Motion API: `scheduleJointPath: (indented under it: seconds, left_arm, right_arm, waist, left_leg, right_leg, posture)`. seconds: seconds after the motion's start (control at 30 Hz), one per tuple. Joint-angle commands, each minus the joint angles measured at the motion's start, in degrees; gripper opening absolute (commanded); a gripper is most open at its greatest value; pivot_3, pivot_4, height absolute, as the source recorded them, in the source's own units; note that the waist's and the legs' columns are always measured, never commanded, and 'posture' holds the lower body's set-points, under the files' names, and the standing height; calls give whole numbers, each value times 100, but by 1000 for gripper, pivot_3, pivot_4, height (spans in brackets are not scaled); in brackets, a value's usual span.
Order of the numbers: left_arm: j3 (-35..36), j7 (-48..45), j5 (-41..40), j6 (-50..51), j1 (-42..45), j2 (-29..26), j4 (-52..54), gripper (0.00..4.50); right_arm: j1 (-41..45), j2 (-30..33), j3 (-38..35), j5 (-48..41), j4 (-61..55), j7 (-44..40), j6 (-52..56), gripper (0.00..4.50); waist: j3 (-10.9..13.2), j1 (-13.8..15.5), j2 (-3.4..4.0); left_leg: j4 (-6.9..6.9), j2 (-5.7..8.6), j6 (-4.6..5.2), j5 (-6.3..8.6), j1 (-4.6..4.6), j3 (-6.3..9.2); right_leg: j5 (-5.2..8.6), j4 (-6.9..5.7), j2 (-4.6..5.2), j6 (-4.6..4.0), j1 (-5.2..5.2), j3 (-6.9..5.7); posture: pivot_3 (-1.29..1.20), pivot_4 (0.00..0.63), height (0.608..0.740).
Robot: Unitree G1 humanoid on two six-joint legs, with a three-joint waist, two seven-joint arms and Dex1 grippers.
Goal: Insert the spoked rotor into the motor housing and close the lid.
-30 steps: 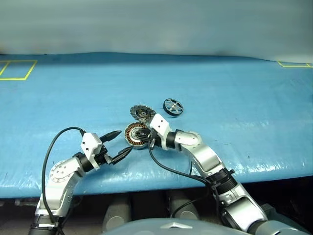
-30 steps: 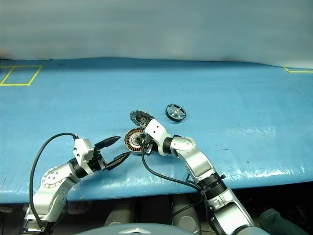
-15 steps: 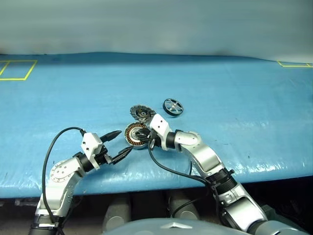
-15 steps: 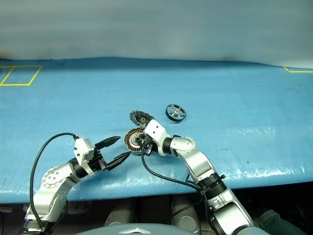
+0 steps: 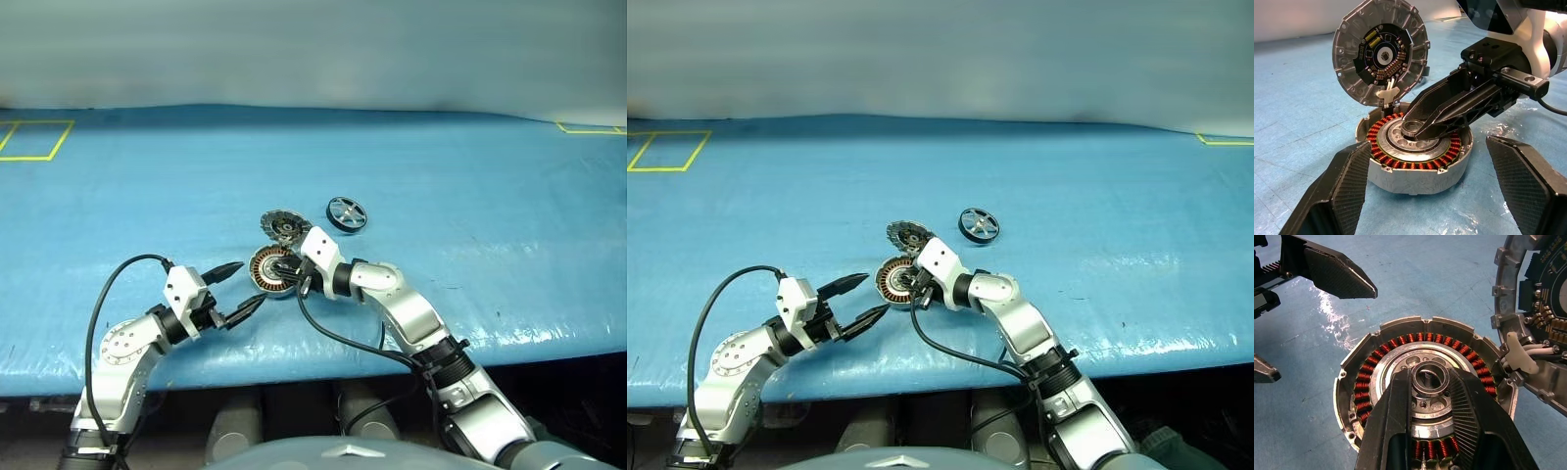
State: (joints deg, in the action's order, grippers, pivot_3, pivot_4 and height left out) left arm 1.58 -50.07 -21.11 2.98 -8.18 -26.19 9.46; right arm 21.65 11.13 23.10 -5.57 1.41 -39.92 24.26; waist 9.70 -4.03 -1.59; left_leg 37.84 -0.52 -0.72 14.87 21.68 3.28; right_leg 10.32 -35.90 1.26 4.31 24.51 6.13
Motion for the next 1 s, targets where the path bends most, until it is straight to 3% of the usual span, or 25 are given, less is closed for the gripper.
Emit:
scheduleJointPath:
  seconds: [0.03, 0.23, 0.43, 1.0]
  left_arm:
    - [42, 3, 5, -114, -2, -39, 51, 4088]
    - [57, 23, 35, -131, -27, -38, 57, 4088]
    - [64, 56, 81, -180, -29, -27, 42, 4088]
    - [30, 74, 121, -230, -45, -24, -11, 4088]
  right_arm:
    - [42, -33, -37, -2, -106, 8, -19, 760]
    - [39, -27, -14, 5, -99, -28, -6, 760]
    - [35, -40, -14, 79, -97, 34, -63, 2693]
    - [11, -227, -211, -204, -232, 21, -55, 2693]
  waist:
    - [0, -1, 0]
    - [0, -4, 0]
    - [1, -7, 1]
    - [3, -10, 2]
  left_leg:
    - [0, 0, 0, 0, 0, 0]
    - [-1, 0, 0, 0, 0, 0]
    - [-2, 0, 0, 0, 0, 0]
    - [-8, -1, -1, 0, 3, 0]
  right_leg:
    - [0, 0, 0, 0, 0, 0]
    - [0, 0, 0, 0, 1, 0]
    - [1, 1, 0, -1, 1, 0]
    - [2, 4, 1, -2, 5, -1]
  posture:
    - [0, 150, 740]
    - [0, 150, 740]
    - [0, 150, 740]
    - [0, 150, 740]
